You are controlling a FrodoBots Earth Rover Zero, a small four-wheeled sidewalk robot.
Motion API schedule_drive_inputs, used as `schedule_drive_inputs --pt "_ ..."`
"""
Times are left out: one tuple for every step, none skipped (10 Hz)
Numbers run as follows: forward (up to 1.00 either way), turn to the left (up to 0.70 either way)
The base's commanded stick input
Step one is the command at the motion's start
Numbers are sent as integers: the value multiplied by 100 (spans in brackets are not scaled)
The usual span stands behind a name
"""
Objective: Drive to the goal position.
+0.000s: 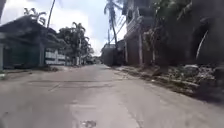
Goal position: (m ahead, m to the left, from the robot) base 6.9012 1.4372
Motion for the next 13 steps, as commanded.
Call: schedule_drive_inputs --pt "100 0" --pt "100 0" --pt "100 0" --pt "100 0" --pt "100 0" --pt "100 0" --pt "100 0" --pt "100 0" --pt "100 0" --pt "100 0" --pt "100 0" --pt "100 0" --pt "100 0"
